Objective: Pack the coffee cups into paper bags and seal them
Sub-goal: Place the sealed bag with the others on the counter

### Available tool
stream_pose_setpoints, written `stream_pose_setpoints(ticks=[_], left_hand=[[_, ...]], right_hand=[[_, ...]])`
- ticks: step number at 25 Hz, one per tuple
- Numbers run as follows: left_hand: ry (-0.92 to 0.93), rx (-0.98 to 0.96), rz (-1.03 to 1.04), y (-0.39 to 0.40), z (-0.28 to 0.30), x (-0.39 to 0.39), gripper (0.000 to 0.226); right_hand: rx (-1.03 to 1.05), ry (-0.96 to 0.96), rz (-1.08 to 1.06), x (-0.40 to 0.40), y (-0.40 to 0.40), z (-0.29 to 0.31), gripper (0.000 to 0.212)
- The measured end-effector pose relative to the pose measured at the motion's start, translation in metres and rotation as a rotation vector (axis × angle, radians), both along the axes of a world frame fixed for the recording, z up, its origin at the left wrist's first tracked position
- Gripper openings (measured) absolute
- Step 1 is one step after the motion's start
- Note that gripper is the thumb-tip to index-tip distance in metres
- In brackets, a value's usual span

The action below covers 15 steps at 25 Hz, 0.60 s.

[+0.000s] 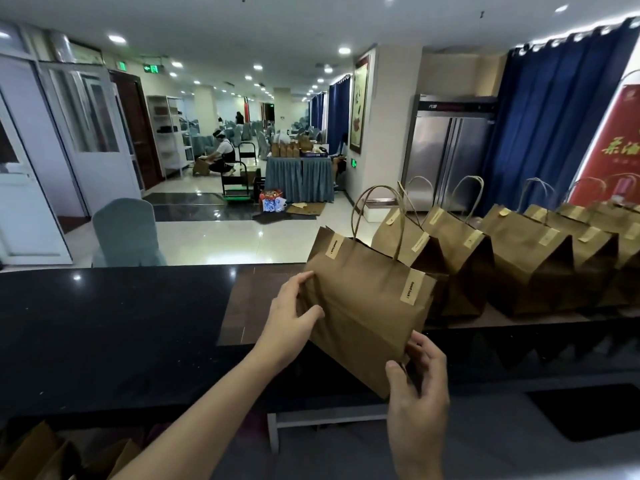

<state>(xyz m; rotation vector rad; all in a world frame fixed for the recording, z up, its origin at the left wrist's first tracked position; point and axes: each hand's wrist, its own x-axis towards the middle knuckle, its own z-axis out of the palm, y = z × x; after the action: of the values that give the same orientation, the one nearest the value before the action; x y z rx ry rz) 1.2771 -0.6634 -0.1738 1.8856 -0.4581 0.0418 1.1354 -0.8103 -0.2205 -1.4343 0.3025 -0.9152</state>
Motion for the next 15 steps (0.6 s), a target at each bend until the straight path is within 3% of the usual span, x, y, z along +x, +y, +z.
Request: stream_pose_setpoints(ticks=[4, 9, 15], left_hand=[[0.033, 0.018, -0.045, -0.011, -0.01, 0.021, 0.057], [0.088, 0.056, -0.177, -0.022, -0.019, 0.02, 0.068], [0.006, 0.115, -0.235, -0.023, -0.042, -0.014, 0.077]], right_hand=[[0.004, 0.029, -0.01, 0.013, 0.0, -0.011, 0.059], [-0.033, 0.088, 0.015, 0.022, 0.006, -0.021, 0.057], [-0.034, 0.116, 0.163, 0.027, 0.013, -0.017, 0.045]])
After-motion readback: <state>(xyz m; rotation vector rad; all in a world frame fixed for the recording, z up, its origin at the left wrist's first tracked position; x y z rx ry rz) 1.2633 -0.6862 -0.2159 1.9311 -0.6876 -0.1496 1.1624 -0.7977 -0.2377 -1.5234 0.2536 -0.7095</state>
